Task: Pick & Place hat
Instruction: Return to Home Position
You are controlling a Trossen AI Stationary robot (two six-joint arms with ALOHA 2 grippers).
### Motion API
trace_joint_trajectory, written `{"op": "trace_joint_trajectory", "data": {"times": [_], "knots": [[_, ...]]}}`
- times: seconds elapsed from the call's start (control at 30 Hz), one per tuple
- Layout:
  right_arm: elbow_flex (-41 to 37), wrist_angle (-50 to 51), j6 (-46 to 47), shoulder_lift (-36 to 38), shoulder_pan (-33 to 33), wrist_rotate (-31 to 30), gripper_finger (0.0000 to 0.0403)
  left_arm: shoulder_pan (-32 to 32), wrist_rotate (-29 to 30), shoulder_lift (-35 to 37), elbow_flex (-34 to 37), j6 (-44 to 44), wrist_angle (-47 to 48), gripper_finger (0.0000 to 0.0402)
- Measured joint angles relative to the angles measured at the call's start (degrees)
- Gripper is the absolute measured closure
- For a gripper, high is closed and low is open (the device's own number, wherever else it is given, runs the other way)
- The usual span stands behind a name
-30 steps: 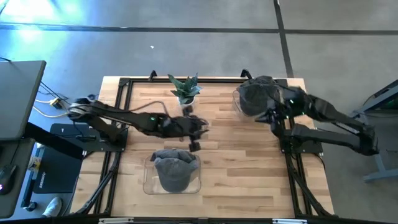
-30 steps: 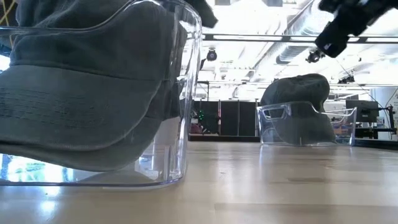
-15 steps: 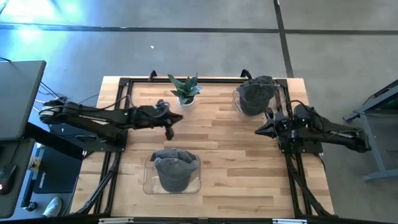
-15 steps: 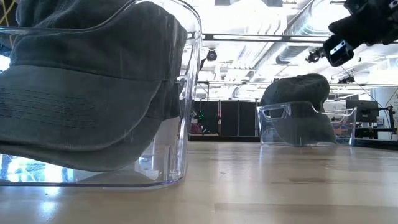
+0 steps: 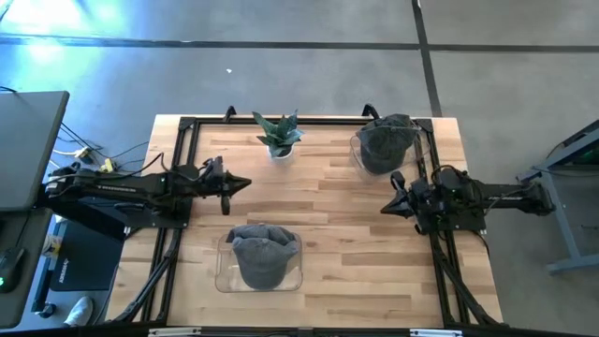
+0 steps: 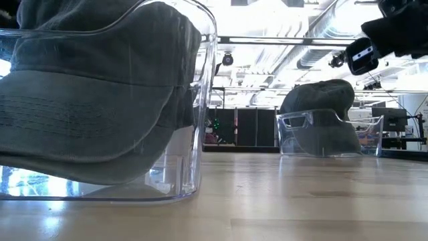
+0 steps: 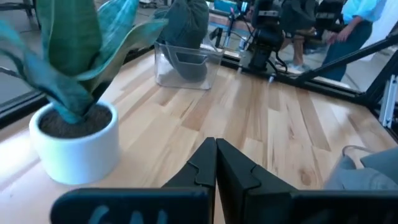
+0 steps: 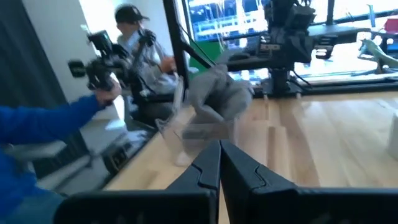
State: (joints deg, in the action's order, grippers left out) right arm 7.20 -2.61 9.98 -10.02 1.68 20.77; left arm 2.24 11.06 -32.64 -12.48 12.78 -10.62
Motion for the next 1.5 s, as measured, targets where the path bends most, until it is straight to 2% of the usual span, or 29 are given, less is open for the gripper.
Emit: {"op": "trace_joint_trajectory", "data": {"times": [0.07, 0.2, 0.4, 0.57, 0.73, 0.97, 1.33, 1.5], "knots": [[-1.4, -1.3, -1.3, 0.0, -0.3, -1.0, 0.0399, 0.0, 0.0, 2.4, 1.8, 0.7, 0.1, 0.0401], [-6.6, -10.0, -1.6, 0.0, -0.1, -1.7, 0.0401, 0.0, 0.0, 6.0, 4.7, 1.0, 0.1, 0.0401], [-6.6, -10.2, -4.2, 0.5, 0.3, -18.3, 0.0402, 0.0, -0.1, 10.2, 7.5, -0.2, 0.1, 0.0401], [-6.6, -8.0, -4.5, 1.6, 0.3, -24.1, 0.0402, 0.0, -0.2, 14.3, 10.8, -0.9, 0.9, 0.0401], [-6.6, -1.3, -2.1, 3.2, 0.3, -26.1, 0.0401, 0.0, -0.9, 18.7, 11.5, -0.6, 6.5, 0.0401], [-6.6, -1.8, -1.9, 4.0, -0.8, -24.7, 0.0401, 0.0, -3.9, 23.4, 11.6, -0.8, 8.9, 0.0401], [-6.7, -1.1, 0.2, 4.1, -3.6, -23.7, 0.0401, 0.0, -10.4, 24.3, 11.5, -3.2, 10.5, 0.0401], [-6.7, -1.1, 0.3, 4.1, -5.2, -25.2, 0.0399, 0.0, -6.2, 25.2, 8.1, -0.9, 18.9, 0.0401]]}}
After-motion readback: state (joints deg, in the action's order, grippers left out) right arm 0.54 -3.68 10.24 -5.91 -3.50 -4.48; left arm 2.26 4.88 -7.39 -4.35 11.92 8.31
